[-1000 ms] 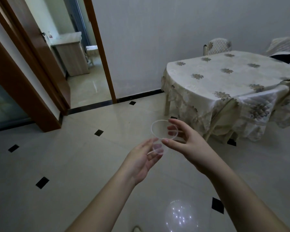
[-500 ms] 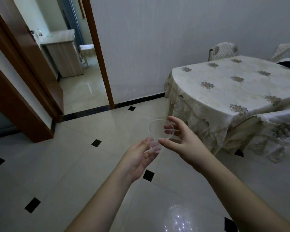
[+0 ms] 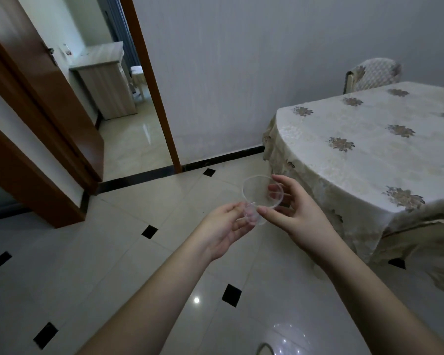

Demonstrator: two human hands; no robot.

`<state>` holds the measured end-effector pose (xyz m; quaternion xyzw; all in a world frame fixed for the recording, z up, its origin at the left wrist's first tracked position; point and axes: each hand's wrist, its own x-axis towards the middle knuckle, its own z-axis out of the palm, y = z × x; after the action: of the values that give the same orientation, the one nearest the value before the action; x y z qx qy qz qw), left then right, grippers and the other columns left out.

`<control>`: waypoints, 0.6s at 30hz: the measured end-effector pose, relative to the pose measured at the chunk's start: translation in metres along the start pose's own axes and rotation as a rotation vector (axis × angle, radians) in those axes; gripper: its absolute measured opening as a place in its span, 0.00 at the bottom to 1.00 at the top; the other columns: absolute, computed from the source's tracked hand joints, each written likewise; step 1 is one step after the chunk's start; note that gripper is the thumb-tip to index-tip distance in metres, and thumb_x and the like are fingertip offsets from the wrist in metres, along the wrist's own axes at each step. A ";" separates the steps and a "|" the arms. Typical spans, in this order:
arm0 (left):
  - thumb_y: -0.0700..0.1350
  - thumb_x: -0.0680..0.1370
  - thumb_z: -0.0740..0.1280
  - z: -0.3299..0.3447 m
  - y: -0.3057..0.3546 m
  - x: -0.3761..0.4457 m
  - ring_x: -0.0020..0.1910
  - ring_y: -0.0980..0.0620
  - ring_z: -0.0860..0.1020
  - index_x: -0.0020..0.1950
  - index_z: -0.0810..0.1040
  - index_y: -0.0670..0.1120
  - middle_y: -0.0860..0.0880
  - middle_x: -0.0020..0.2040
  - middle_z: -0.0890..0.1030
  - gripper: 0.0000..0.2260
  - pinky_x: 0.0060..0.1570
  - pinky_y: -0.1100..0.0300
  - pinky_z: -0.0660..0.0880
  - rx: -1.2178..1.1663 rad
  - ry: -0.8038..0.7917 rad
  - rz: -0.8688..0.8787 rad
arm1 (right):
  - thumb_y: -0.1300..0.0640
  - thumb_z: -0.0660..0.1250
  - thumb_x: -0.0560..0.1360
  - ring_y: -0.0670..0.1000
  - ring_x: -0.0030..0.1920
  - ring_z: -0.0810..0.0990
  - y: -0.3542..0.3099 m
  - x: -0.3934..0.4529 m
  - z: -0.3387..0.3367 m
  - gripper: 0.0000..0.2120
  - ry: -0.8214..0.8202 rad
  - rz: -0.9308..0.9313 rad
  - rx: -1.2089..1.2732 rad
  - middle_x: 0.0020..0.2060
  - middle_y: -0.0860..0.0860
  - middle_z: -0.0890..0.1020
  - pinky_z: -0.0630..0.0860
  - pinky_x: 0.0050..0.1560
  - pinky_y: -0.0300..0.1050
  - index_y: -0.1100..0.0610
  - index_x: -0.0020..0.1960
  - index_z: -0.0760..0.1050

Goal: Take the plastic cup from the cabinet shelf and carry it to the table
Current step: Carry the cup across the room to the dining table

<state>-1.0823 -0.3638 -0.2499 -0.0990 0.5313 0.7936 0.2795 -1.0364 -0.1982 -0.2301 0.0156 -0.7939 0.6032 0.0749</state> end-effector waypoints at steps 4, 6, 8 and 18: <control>0.37 0.79 0.63 0.022 0.022 0.046 0.42 0.50 0.83 0.49 0.80 0.40 0.45 0.42 0.87 0.06 0.51 0.56 0.79 0.010 0.010 0.012 | 0.50 0.77 0.67 0.41 0.61 0.75 0.011 0.056 -0.024 0.34 -0.025 -0.028 -0.018 0.60 0.43 0.77 0.76 0.61 0.49 0.47 0.69 0.68; 0.36 0.79 0.63 0.029 0.030 0.065 0.43 0.49 0.82 0.49 0.79 0.40 0.47 0.39 0.87 0.05 0.51 0.56 0.79 -0.001 0.024 0.004 | 0.51 0.77 0.67 0.42 0.61 0.75 0.018 0.078 -0.030 0.33 -0.028 -0.031 -0.016 0.61 0.45 0.77 0.75 0.61 0.49 0.47 0.69 0.68; 0.37 0.79 0.63 0.034 0.035 0.084 0.43 0.49 0.81 0.51 0.78 0.40 0.48 0.37 0.87 0.05 0.49 0.57 0.80 -0.037 0.046 -0.005 | 0.50 0.77 0.67 0.41 0.62 0.75 0.025 0.096 -0.033 0.34 -0.045 -0.037 -0.030 0.61 0.45 0.76 0.75 0.61 0.46 0.46 0.70 0.67; 0.37 0.77 0.66 0.002 0.076 0.185 0.42 0.48 0.78 0.55 0.80 0.38 0.46 0.37 0.85 0.08 0.49 0.56 0.80 -0.083 0.104 0.003 | 0.41 0.75 0.63 0.39 0.61 0.75 0.058 0.208 -0.012 0.35 -0.090 0.001 0.015 0.59 0.42 0.78 0.75 0.61 0.47 0.41 0.67 0.68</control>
<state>-1.2759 -0.3203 -0.2733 -0.1510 0.5120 0.8090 0.2460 -1.2473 -0.1577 -0.2538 0.0431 -0.7921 0.6077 0.0385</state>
